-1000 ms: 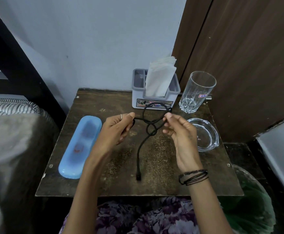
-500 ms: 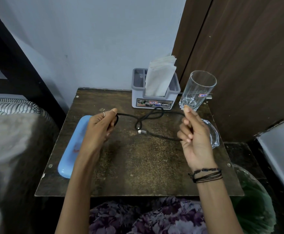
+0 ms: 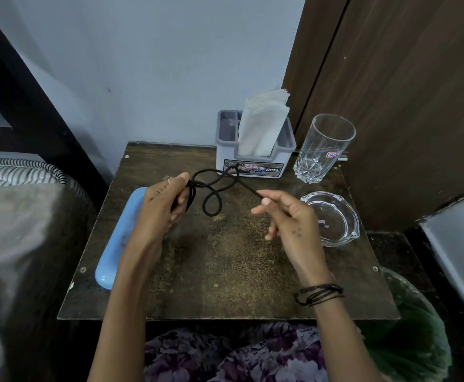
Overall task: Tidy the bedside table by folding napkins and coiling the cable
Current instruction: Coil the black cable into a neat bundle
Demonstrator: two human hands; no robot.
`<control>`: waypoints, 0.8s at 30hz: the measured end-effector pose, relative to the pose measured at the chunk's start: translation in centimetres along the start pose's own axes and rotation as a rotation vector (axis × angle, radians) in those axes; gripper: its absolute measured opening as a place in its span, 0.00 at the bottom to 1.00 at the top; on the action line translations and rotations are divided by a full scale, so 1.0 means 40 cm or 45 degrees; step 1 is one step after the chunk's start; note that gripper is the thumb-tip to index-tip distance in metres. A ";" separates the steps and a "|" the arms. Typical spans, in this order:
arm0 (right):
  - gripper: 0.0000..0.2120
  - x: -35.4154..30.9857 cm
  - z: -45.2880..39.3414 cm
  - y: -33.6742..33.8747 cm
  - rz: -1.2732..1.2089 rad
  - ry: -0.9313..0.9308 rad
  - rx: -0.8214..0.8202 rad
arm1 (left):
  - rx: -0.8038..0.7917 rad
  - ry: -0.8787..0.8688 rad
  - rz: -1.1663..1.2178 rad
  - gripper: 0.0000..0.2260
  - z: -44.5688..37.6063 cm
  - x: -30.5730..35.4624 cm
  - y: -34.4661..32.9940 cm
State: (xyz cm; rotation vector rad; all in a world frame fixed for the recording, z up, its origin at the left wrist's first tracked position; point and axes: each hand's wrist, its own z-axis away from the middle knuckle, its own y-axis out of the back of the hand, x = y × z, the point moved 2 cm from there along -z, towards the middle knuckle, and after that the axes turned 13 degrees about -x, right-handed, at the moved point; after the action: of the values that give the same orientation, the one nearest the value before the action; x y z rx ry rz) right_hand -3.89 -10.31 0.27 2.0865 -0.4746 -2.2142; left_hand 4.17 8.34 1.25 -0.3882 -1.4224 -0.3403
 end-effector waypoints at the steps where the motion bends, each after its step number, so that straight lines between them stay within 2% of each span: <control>1: 0.09 0.001 -0.001 -0.004 0.093 -0.002 0.009 | -0.020 0.001 0.006 0.22 -0.001 0.001 -0.005; 5: 0.12 -0.014 0.002 -0.009 0.591 0.137 0.163 | -0.106 0.030 -0.010 0.21 -0.006 0.000 -0.016; 8: 0.11 -0.052 0.010 -0.028 0.786 0.491 0.299 | -0.175 0.039 -0.059 0.23 -0.008 -0.003 -0.024; 11: 0.10 -0.062 0.013 -0.052 0.886 0.710 0.158 | -0.253 0.051 -0.087 0.24 -0.008 0.000 -0.033; 14: 0.13 -0.056 0.013 -0.051 0.689 0.661 0.057 | -0.302 0.085 -0.093 0.24 -0.002 0.006 -0.032; 17: 0.15 -0.053 0.009 -0.040 0.434 0.502 -0.055 | -0.340 0.124 -0.077 0.23 0.005 0.010 -0.026; 21: 0.15 -0.047 0.007 -0.052 0.577 0.460 -0.106 | -0.406 0.132 -0.058 0.24 0.006 0.011 -0.033; 24: 0.12 -0.051 0.010 -0.053 0.763 0.489 0.085 | -0.378 0.105 -0.022 0.24 0.002 0.004 -0.038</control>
State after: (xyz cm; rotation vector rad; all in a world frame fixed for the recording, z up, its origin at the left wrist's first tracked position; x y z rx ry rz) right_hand -3.76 -7.70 1.69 1.9782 -0.9834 -1.4501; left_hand 3.42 7.01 1.52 -0.5965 -1.2974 -0.5782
